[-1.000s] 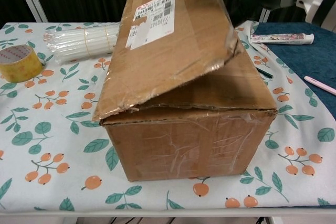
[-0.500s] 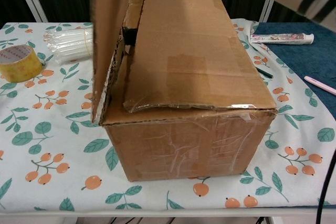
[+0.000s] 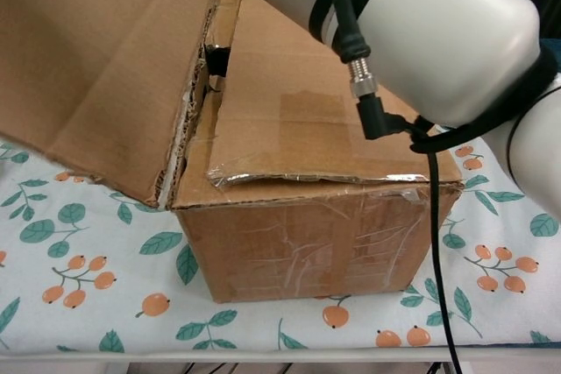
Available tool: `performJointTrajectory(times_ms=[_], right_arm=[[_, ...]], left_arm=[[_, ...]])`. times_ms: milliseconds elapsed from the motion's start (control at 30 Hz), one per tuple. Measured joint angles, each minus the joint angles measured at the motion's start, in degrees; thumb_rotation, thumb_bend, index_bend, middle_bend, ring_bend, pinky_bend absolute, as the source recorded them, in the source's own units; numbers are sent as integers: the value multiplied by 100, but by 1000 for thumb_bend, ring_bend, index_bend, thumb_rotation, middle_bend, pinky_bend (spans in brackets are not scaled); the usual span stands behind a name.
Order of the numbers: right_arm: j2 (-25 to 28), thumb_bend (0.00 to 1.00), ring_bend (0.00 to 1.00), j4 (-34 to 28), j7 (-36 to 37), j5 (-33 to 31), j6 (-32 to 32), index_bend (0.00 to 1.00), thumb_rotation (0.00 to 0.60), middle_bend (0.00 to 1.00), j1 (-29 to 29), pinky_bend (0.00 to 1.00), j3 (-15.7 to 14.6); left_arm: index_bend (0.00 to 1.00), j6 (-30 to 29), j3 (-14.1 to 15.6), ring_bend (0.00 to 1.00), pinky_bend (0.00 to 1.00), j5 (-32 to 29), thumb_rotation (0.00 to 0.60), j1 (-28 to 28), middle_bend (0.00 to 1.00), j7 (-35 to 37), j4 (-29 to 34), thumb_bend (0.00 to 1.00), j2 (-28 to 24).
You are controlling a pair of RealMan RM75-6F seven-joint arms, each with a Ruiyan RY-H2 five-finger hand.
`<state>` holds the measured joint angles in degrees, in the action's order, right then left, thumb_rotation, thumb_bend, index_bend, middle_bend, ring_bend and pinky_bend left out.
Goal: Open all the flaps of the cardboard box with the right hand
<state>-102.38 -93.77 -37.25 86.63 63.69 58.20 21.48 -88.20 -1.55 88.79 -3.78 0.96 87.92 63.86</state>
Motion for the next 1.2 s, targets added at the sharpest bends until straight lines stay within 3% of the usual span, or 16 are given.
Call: performJointTrajectory(times_ms=[167,300,400,533,700,1000,1200], right_arm=[[283,468,0,-122,91,128,49,12,600,11,-89,0,-140],[919,683,0,-514,145,20,-174,241,600,187,-221,0,-281],[1520,751,0,-871,119,-359,-526,381,600,302,-296,0,-341],[2318,778,0,-1346,67,-1185,-1141,460,600,335,-332,0,-431],[2953,778,0,-1729,284,-1658,-1704,452,600,317,-377,0,-652],[2942,778,0,-1550,1366,-539,-1746,374,600,223,-418,0,-971],[2769,781,0,-1295,1378,-510,-1835,360,600,223,-343,0,-1135]], left_arm=[[53,1,-4,101,169,-37,484,16,87,13,-1,0,-27],[54,62,14,101,169,-34,488,-1,87,3,19,0,-36],[62,95,22,101,169,-21,486,-22,87,-27,49,0,-26],[63,150,33,101,169,-4,485,-53,87,-44,75,0,-1],[63,239,43,101,169,-22,485,-91,87,-107,103,0,17],[63,247,60,101,169,-33,485,-90,87,-221,193,0,-25],[63,239,72,101,169,-52,486,-69,87,-213,168,0,-24]])
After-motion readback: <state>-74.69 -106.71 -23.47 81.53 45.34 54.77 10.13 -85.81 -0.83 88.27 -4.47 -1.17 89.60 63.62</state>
